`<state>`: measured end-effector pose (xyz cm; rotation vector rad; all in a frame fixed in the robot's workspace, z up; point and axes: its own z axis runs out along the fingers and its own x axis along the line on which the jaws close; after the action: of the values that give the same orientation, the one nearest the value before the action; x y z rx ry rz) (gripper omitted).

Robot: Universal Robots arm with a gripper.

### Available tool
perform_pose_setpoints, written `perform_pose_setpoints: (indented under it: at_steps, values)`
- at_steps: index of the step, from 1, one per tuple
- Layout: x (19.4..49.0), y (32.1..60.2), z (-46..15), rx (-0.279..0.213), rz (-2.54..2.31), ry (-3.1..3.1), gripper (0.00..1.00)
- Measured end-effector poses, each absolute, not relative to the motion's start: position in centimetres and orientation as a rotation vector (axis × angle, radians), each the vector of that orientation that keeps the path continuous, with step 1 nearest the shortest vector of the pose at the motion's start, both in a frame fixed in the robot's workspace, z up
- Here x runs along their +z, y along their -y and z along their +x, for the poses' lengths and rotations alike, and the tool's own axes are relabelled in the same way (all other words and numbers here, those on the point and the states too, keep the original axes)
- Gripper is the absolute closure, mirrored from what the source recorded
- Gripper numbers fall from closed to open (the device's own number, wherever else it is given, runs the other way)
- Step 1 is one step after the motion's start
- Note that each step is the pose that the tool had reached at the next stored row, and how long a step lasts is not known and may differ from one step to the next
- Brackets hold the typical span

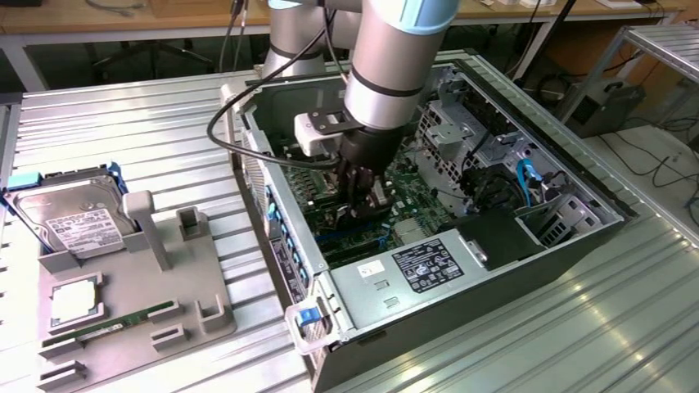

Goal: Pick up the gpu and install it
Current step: 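Insert the gpu into the slot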

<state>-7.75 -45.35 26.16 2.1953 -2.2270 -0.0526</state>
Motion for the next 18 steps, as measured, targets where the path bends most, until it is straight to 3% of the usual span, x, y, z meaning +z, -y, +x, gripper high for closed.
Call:
perform_pose_setpoints:
  at_steps: [11, 16, 18]
  values:
    - [29.4, 45.3, -7.7, -0.053, 2.195, 2.227, 0.62]
    - [28.9, 45.3, -8.0, -0.050, 2.196, 2.228, 0.87]
    - [28.6, 45.3, -8.1, -0.048, 2.197, 2.229, 0.89]
